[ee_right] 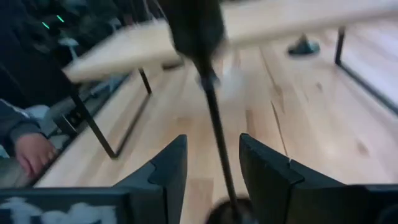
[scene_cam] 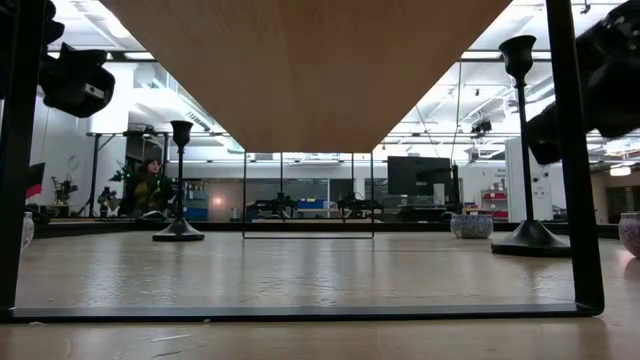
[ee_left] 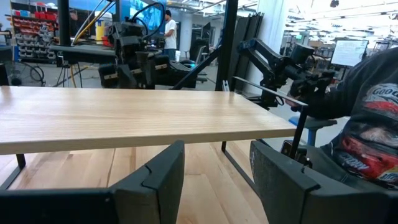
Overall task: Pick & Place candle stick holders
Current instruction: Put the left black candle holder on the shelf
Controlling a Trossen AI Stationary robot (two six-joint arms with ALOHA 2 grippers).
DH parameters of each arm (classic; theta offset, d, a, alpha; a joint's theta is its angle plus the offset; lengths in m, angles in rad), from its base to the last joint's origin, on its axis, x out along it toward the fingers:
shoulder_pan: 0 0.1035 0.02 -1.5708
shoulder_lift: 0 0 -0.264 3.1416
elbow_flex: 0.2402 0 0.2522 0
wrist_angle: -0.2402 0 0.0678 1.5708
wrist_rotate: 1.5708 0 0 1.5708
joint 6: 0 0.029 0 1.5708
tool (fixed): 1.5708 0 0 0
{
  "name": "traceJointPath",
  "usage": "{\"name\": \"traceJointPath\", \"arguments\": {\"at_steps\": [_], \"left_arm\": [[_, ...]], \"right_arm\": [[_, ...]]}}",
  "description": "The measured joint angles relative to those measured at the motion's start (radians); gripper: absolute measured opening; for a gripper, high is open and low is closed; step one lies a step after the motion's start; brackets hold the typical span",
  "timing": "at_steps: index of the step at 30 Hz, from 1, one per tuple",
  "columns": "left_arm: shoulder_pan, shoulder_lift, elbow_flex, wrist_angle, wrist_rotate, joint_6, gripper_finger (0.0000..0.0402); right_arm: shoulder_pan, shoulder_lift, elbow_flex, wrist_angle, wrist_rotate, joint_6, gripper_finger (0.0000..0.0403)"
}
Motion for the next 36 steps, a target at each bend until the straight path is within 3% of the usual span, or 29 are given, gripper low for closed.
{"name": "traceJointPath", "arguments": {"at_steps": [9, 24, 36], "left_arm": [[0.0, 0.0, 0.0, 0.0, 0.0, 0.0, 0.0179], [0.0, 0.0, 0.0, 0.0, 0.0, 0.0, 0.0179], [0.0, 0.0, 0.0, 0.0, 0.0, 0.0, 0.0179]], "right_arm": [[0.011, 0.027, 0.0, 0.076, 0.07, -0.07, 0.015], [0.048, 0.038, -0.001, 0.114, 0.071, -0.072, 0.0135], [0.047, 0.186, -0.001, 0.267, 0.091, -0.083, 0.0135]]}}
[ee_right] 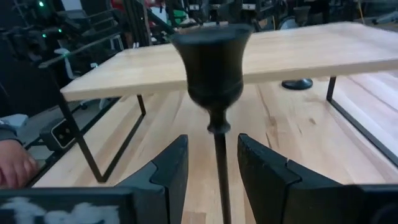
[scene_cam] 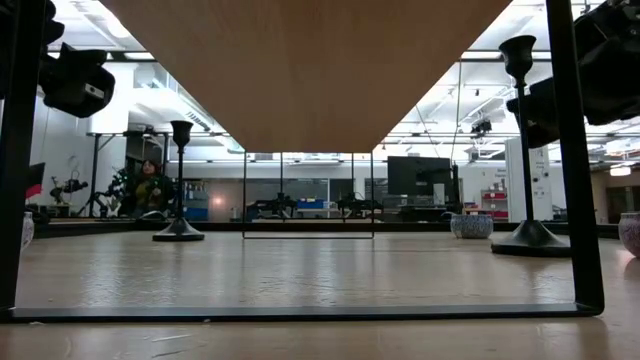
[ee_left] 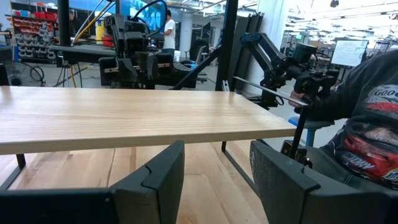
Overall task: Pick & Place candle stick holders
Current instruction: Put the left black candle holder on the shelf
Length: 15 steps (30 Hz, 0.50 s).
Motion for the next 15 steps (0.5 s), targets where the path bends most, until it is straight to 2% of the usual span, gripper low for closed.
{"name": "traceJointPath", "arguments": {"at_steps": [7, 15], "left_arm": [[0.0, 0.0, 0.0, 0.0, 0.0, 0.0, 0.0179], [0.0, 0.0, 0.0, 0.0, 0.0, 0.0, 0.0179]], "right_arm": [[0.0, 0.043, 0.0, 0.041, 0.0, -0.018, 0.0134], [0.0, 0.041, 0.0, 0.048, -0.001, -0.022, 0.0093]]}}
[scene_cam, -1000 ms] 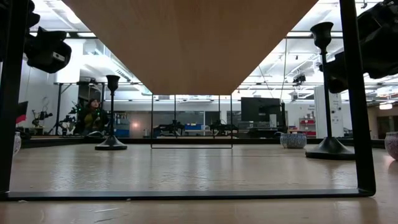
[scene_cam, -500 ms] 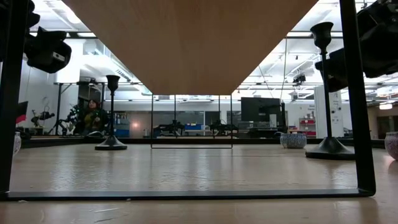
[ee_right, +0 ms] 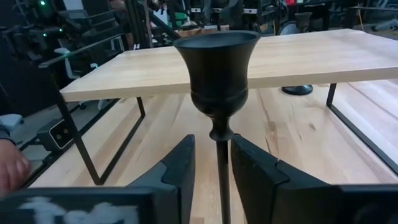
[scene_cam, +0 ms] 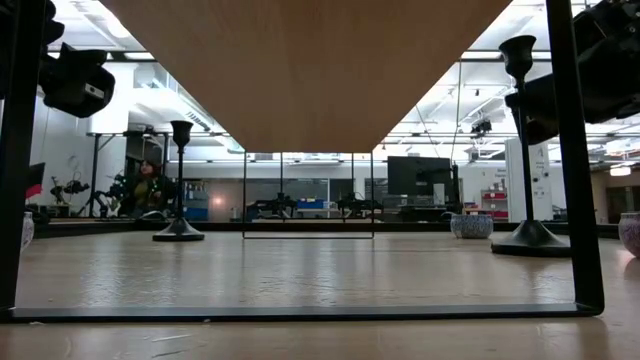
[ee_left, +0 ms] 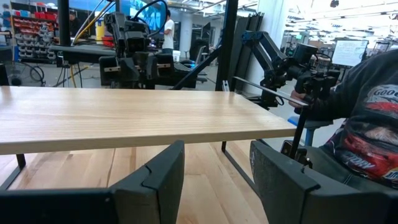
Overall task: Pick & Place candle stick holders
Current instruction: Put the left black candle holder on the shelf
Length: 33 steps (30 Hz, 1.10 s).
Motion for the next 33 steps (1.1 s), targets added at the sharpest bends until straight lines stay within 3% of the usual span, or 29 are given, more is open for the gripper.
{"name": "traceJointPath", "arguments": {"at_steps": [12, 23, 26, 33], "left_arm": [[0.0, 0.0, 0.0, 0.0, 0.0, 0.0, 0.0179], [0.0, 0.0, 0.0, 0.0, 0.0, 0.0, 0.0179], [0.0, 0.0, 0.0, 0.0, 0.0, 0.0, 0.0179], [0.0, 0.0, 0.0, 0.0, 0.0, 0.0, 0.0179]], "right_arm": [[0.0, 0.0, 0.0, 0.0, -0.001, -0.001, 0.0018], [-0.001, -0.001, 0.014, 0.11, 0.011, -0.032, 0.0014], [-0.002, 0.0, 0.081, 0.037, 0.045, -0.071, 0.0014], [-0.017, 0.018, 0.343, -0.315, 0.123, -0.155, 0.0014]]}}
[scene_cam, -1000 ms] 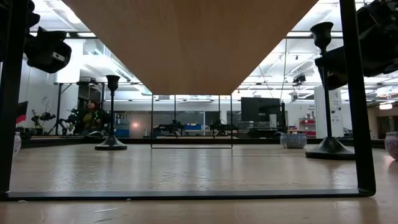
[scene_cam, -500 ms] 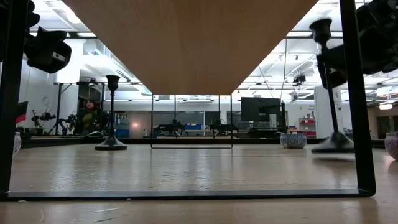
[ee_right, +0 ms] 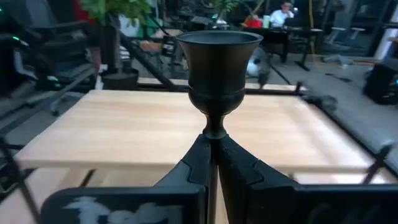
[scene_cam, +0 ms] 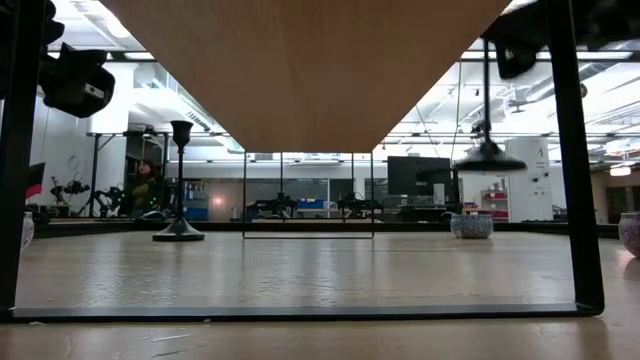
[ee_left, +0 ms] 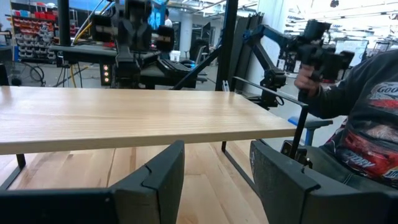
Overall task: Pick & Place candle stick holders
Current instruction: Put the left black candle holder on the shelf
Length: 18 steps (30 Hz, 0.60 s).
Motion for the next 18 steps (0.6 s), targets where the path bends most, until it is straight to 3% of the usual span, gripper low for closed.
{"name": "traceJointPath", "arguments": {"at_steps": [9, 18], "left_arm": [[0.0, 0.0, 0.0, 0.0, 0.0, 0.0, 0.0179], [0.0, 0.0, 0.0, 0.0, 0.0, 0.0, 0.0179]], "right_arm": [[-0.122, 0.092, 0.25, -0.16, -0.004, -0.085, 0.0013], [-0.282, 0.278, 0.388, -0.141, -0.159, -0.106, 0.0013]]}}
